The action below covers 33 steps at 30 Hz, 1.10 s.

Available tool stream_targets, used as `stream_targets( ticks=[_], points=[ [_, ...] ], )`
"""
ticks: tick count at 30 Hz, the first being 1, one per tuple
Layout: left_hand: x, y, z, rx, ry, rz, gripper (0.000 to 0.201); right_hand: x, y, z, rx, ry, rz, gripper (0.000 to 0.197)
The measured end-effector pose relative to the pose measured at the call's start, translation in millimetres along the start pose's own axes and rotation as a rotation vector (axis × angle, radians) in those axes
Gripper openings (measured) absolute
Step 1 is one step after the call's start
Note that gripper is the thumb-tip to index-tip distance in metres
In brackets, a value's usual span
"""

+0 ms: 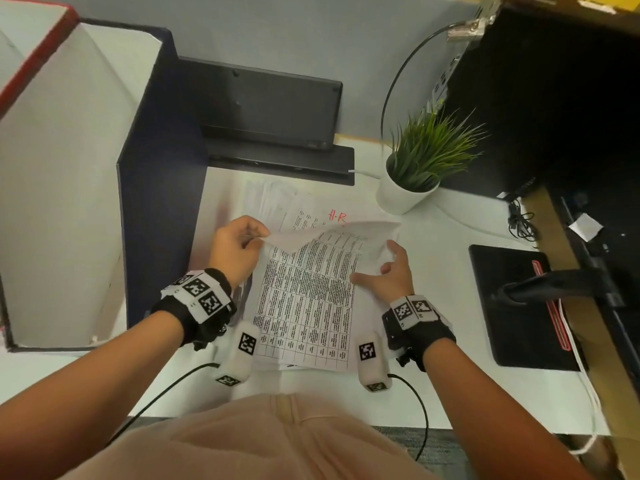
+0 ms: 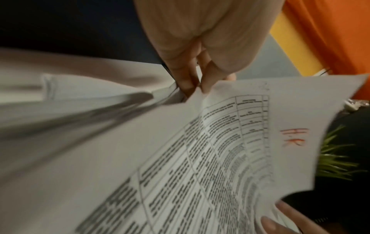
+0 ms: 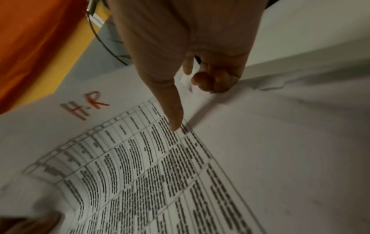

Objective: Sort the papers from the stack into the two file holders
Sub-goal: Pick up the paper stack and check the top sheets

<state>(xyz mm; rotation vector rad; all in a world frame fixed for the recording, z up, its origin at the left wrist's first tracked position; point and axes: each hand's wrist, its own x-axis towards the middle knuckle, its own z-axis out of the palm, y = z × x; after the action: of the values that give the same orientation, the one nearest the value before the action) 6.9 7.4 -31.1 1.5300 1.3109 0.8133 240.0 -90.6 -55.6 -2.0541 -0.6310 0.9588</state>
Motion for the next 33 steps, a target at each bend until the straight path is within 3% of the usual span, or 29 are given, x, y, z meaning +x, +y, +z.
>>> stream_targets(
  ticks=[3, 5, 9, 12, 16, 20, 23, 26, 31, 33],
  points=[
    [5, 2, -3, -0.022, -0.07, -0.06, 0.038, -1, -1, -5, -0.04, 0.003, -0.004, 0.054],
    [10, 5, -4, -0.042, -0.088, -0.147, 0.037, -4, 1, -7, 0.057, 0.009, -0.047, 0.026],
    [29, 10, -3, -0.113, -0.037, -0.413, 0.023, -8, 8, -13, -0.001, -0.005, -0.233, 0.028],
    [37, 15, -2, -0.024, -0.101, -0.568, 0.021, -8, 11, -12, 0.047, -0.04, -0.211, 0.038],
    [40, 23, 5, 0.204, -0.112, -0.511, 0.029, -1, 13, -7, 0.441, -0.071, -0.016, 0.052],
    [42, 29, 8, 0.506, -0.268, -0.483, 0.037, 0, 15, -4, 0.568, -0.088, 0.082, 0.053],
    [39, 29, 16, 0.562, -0.35, -0.44, 0.045, 2, 18, -3, 0.533, -0.076, 0.06, 0.053],
    [35, 23, 23, 0.482, -0.316, -0.397, 0.047, 4, 20, -2, 0.443, -0.076, 0.011, 0.055],
    [30, 8, 21, 0.39, -0.143, -0.33, 0.019, 8, 23, -12, 0.224, -0.01, -0.101, 0.055],
    [26, 6, 18, 0.366, -0.127, -0.287, 0.015, 8, 23, -17, 0.062, 0.029, -0.179, 0.043]
  ],
)
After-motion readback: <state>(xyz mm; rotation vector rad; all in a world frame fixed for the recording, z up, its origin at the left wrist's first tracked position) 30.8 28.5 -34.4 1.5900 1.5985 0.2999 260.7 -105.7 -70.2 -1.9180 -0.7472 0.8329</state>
